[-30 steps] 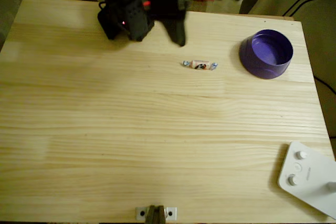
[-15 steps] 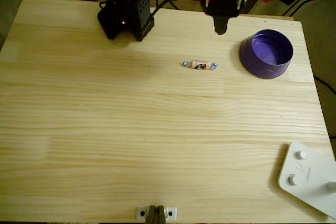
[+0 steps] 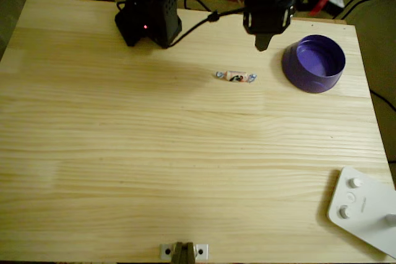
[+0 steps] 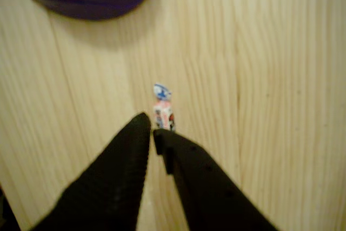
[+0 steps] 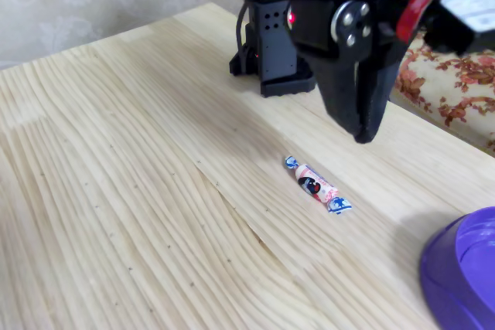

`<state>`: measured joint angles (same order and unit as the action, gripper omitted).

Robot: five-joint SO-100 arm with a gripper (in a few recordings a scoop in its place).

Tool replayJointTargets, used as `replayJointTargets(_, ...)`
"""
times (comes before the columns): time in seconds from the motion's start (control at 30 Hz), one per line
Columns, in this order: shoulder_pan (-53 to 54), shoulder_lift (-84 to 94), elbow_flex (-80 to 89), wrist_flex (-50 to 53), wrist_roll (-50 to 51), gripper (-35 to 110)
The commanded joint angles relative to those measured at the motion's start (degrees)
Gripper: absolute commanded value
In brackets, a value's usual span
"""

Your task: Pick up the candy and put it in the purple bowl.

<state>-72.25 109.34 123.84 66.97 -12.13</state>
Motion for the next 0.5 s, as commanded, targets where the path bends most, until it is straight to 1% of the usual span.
replayJointTargets(0.0,0.2,0.8,1.6,-0.6,0.5,0)
replayJointTargets(0.17,1.1,2.1,2.3,0.1,3.6,0)
replayJointTargets(0.33,-4.8,1.1,3.1,-1.5,7.6,0)
replayJointTargets(0.47,-6.1,-0.5,3.1,-2.2,8.3,0)
